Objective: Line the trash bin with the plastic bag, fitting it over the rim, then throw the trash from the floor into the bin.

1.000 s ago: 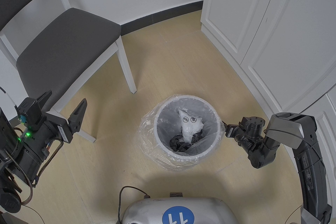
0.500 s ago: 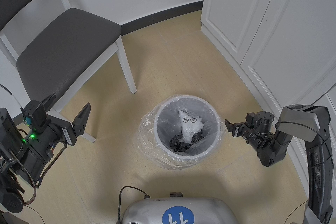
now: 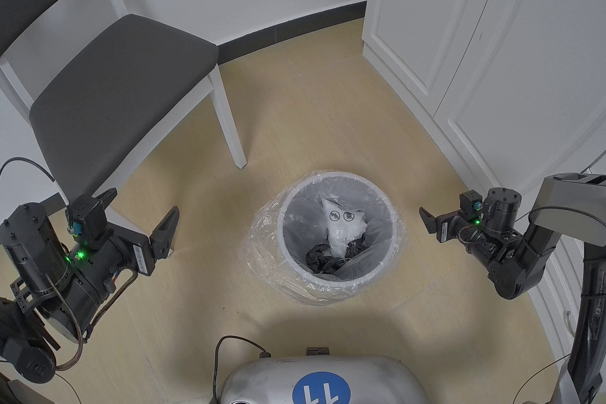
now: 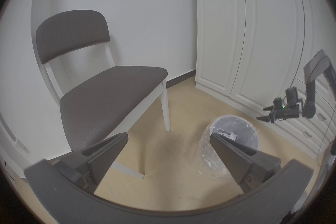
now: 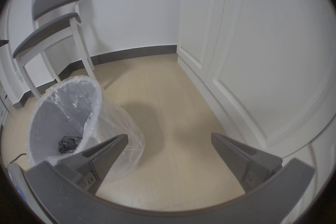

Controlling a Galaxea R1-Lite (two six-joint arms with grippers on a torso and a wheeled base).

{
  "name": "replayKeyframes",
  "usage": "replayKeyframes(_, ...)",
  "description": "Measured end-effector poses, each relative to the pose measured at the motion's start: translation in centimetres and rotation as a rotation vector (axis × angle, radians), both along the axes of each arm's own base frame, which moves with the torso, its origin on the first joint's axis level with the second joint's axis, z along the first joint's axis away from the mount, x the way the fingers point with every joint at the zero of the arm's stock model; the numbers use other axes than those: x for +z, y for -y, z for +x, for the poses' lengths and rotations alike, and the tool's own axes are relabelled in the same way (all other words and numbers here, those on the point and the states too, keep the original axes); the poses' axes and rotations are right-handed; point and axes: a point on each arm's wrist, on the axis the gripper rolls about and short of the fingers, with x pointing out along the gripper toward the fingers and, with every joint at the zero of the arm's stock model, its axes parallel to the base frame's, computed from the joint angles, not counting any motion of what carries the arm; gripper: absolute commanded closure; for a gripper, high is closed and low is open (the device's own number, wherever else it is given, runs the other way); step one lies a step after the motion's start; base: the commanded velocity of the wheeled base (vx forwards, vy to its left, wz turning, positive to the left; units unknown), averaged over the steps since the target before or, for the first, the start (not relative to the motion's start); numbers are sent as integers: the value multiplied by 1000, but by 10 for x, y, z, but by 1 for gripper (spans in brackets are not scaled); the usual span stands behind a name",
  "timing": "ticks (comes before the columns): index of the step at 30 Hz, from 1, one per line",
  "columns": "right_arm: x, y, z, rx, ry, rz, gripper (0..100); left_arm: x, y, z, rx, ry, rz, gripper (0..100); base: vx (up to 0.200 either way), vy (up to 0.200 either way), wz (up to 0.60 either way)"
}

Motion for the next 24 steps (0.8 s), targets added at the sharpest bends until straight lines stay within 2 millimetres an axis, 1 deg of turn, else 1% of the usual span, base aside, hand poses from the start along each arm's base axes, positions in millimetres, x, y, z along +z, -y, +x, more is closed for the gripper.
replayKeyframes(6,25,4,-20,34,92,-80,0,-10,1,3,4,-44,22,0,0,0,0)
replayKeyframes(10,28,9,-37,40,97,-169,0,-22,1,5,10,-94,47,0,0,0,0)
replayKeyframes(14,32,15,-53,38,85,-208,0,-33,3,11,22,-136,65,0,0,0,0)
replayKeyframes(19,43,23,-61,26,103,-213,0,-35,2,20,51,-127,63,0,0,0,0)
replayKeyframes(24,51,21,-65,33,132,-174,0,-33,-7,29,106,-114,55,0,0,0,0)
